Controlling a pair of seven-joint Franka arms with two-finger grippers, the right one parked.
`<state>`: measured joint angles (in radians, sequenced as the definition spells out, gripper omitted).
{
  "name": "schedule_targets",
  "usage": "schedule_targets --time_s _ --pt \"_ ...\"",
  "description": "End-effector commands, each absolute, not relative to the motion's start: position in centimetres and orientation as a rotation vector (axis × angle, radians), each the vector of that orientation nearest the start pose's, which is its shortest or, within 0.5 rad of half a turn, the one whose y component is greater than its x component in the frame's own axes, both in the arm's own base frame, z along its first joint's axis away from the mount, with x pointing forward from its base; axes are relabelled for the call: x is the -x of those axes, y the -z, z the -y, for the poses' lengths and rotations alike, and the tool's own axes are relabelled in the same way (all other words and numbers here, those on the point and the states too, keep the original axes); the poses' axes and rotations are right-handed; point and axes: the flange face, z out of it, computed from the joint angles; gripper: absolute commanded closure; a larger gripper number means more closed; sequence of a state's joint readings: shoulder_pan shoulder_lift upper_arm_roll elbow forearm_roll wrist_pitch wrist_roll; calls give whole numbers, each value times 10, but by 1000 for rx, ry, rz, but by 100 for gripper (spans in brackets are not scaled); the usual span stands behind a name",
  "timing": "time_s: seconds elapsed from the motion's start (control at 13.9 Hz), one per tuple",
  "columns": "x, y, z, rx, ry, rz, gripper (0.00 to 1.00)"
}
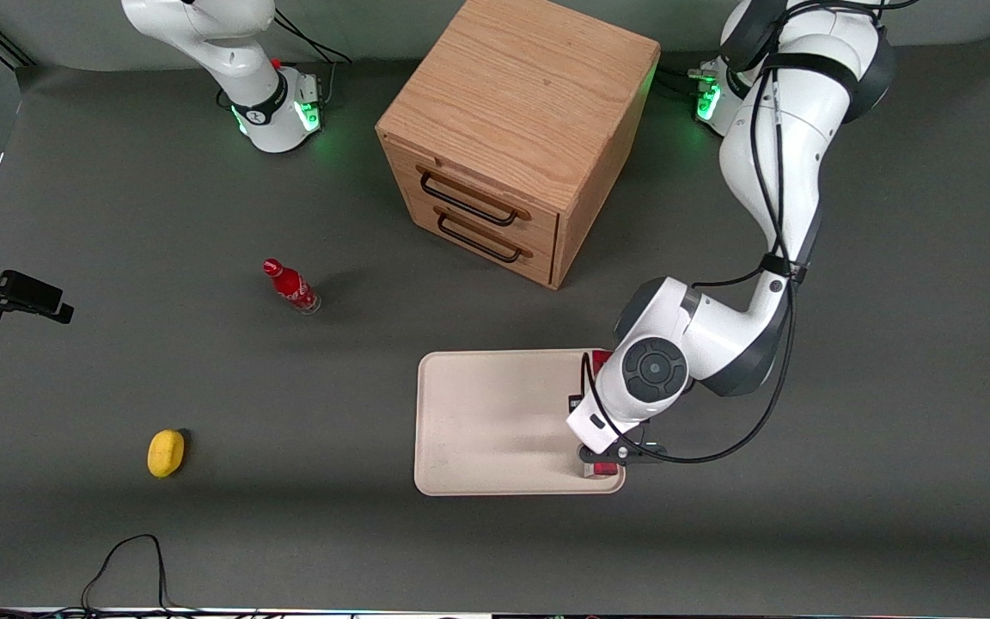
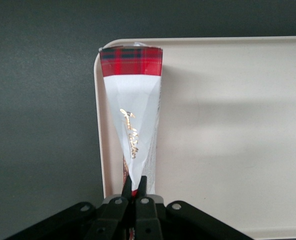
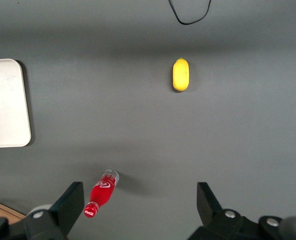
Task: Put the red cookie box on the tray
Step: 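Open the left gripper and release the box on the tray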
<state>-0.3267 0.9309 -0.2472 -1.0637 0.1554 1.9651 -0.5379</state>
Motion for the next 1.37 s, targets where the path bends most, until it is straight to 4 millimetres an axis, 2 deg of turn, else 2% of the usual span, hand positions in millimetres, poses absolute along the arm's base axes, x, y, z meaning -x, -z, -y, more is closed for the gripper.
schedule_targets --time_s 0.0,0.14,0.22,0.36,0.5,0.65,0.87,1.01,1.15,1.3 --pt "-687 -275 361 3156 -6 -16 76" --pt "-685 -277 359 3128 3 -36 33" --pt "-685 -285 357 3127 9 -33 4" --pt "-682 -297 355 3109 -20 -29 0" --pt "-674 -330 355 3089 -55 -22 0" --pt "-662 -381 351 3069 -67 34 0" --pt "-623 -490 343 3042 -63 41 0" --pt "-597 -547 330 3058 -79 43 0" --pt "-577 -576 313 3046 -52 59 0" --pt "-559 -594 281 3023 -30 109 0"
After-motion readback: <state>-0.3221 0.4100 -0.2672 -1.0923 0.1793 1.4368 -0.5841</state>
